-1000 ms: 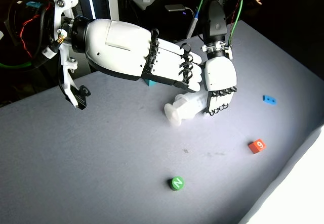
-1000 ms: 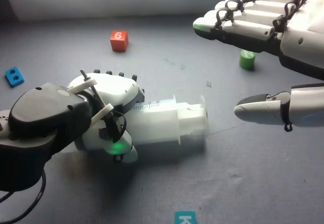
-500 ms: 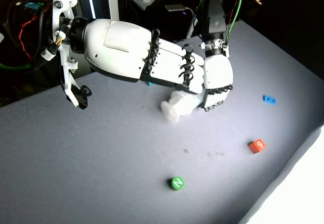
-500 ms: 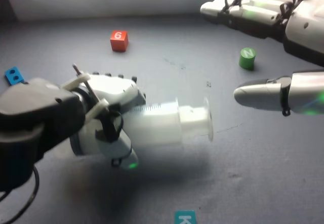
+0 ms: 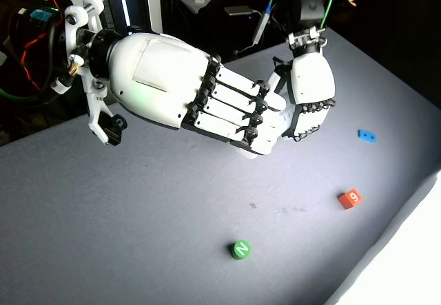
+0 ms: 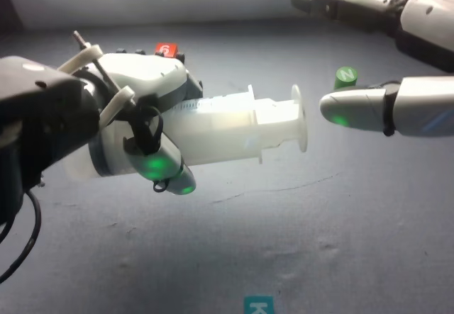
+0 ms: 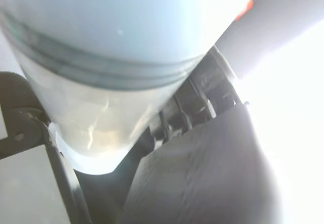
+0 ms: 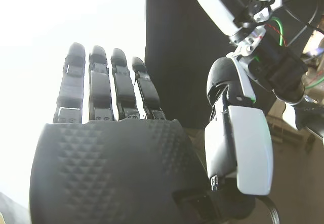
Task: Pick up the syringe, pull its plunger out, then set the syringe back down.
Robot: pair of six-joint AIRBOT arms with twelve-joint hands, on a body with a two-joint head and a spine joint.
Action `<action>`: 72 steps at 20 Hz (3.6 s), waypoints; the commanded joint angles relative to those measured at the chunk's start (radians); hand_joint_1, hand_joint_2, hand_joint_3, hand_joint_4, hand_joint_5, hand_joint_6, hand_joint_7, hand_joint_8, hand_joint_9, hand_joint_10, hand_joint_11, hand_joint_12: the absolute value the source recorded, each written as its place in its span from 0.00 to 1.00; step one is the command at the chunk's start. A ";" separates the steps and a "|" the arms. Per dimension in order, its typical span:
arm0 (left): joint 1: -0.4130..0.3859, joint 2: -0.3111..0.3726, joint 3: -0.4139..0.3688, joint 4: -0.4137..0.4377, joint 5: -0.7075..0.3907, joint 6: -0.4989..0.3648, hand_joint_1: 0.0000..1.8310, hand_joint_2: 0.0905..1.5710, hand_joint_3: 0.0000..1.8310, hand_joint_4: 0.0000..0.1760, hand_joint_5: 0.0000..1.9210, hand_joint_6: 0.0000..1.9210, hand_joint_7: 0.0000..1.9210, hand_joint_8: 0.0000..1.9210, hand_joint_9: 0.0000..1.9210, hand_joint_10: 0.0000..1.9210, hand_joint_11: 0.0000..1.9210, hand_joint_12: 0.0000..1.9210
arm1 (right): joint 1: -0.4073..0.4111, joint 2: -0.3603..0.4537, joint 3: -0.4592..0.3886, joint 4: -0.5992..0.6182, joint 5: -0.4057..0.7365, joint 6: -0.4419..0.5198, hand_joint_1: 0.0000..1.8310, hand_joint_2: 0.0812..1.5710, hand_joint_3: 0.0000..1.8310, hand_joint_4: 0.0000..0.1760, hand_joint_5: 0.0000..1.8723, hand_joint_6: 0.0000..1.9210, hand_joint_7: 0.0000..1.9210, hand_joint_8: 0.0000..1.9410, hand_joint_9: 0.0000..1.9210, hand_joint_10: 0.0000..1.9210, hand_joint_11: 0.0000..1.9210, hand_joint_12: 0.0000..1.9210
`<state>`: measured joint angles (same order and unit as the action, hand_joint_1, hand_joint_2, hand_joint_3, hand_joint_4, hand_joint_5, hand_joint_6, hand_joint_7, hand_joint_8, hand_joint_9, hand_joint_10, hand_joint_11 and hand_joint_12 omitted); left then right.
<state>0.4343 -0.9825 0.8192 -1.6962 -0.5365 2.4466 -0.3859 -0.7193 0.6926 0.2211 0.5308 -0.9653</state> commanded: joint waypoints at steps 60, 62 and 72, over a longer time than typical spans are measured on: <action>-0.175 0.038 0.012 -0.163 -0.026 0.226 0.74 0.72 0.00 0.00 0.51 0.50 0.42 0.63 0.40 0.74 0.36 0.74 | -0.069 -0.327 0.290 0.035 0.063 0.416 0.36 0.71 0.00 0.00 0.05 0.00 0.10 0.00 0.10 0.00 0.00 0.24; -0.176 0.038 0.012 -0.168 -0.026 0.226 0.74 0.72 0.00 0.00 0.51 0.50 0.41 0.64 0.40 0.74 0.35 0.74 | -0.071 -0.326 0.305 0.035 0.054 0.430 0.34 0.72 0.00 0.00 0.05 0.00 0.10 0.00 0.10 0.00 0.00 0.23; -0.188 0.037 0.013 -0.175 -0.036 0.226 0.74 0.73 0.00 0.00 0.50 0.51 0.40 0.66 0.39 0.76 0.36 0.77 | -0.088 -0.334 0.308 -0.042 0.085 0.489 0.50 0.71 0.00 0.00 0.22 0.44 0.22 0.49 0.19 0.48 0.03 0.72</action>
<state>0.2661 -0.9485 0.8268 -1.9255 -0.5838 2.6892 -0.4789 -1.0515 1.0019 0.1967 0.5106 -0.4854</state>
